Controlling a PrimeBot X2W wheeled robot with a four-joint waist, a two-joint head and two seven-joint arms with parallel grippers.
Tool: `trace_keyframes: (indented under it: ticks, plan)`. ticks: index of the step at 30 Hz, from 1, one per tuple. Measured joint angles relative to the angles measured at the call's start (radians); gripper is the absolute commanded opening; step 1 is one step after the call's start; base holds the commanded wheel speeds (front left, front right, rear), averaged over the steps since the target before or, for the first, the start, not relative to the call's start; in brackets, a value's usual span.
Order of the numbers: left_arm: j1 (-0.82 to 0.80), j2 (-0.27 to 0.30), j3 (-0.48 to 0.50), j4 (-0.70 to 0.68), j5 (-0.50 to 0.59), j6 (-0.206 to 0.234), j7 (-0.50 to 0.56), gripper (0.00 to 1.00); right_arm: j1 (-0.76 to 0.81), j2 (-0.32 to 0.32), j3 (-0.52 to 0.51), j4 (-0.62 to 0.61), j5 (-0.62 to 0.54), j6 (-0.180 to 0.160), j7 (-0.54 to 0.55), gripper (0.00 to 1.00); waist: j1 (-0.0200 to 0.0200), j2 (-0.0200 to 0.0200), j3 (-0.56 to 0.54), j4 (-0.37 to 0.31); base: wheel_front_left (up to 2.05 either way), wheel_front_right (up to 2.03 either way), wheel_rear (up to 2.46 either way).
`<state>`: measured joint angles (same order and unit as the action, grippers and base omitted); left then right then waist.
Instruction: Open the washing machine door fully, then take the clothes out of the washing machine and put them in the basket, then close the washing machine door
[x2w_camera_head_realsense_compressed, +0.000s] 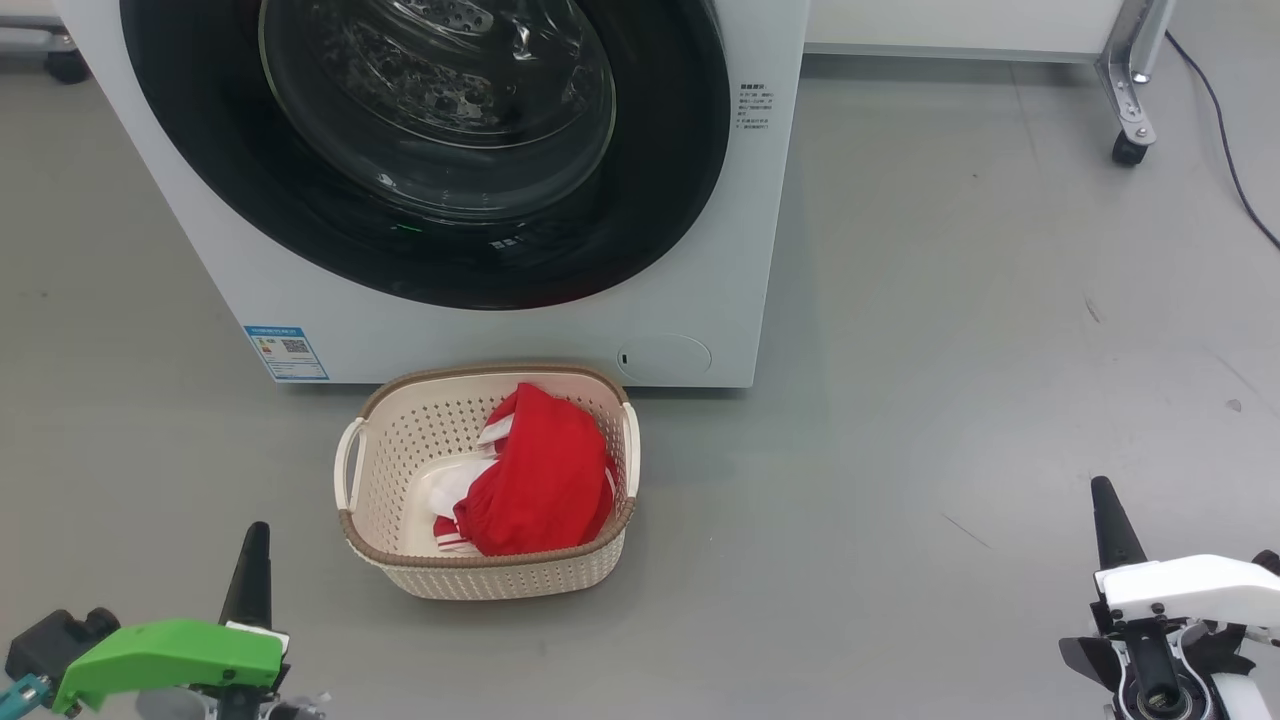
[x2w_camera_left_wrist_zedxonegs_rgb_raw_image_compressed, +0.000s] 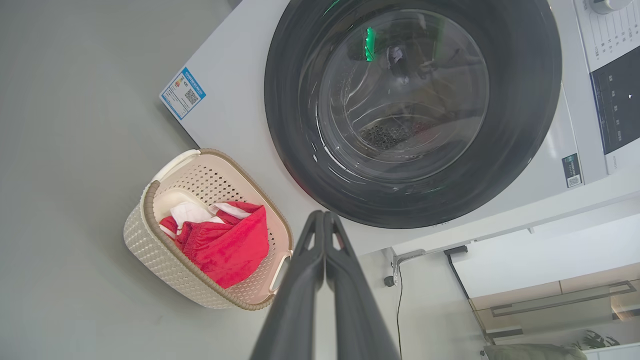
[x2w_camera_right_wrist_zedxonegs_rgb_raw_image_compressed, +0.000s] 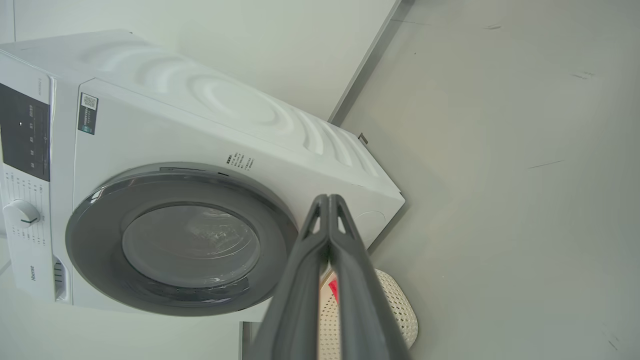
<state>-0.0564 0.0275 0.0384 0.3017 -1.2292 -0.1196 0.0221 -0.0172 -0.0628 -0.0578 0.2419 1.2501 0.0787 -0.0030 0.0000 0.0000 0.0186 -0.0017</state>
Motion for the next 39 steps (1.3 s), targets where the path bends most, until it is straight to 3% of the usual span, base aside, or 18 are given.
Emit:
trace_keyframes:
  ticks: [30, 39]
  plan:
    - [-0.006, 0.001, 0.052, -0.018, -0.365, 0.000, 0.097, 0.00, -0.038, 0.014, -0.060, 0.032, 0.360, 0.040, 0.096, 0.00, 0.0000, 0.0000, -0.016, 0.002, 0.00, 0.00, 0.00]
    - [-0.006, 0.001, 0.052, -0.019, -0.365, -0.001, 0.097, 0.00, -0.040, 0.014, -0.061, 0.033, 0.362, 0.043, 0.096, 0.00, 0.0000, 0.0000, -0.016, 0.002, 0.00, 0.00, 0.00]
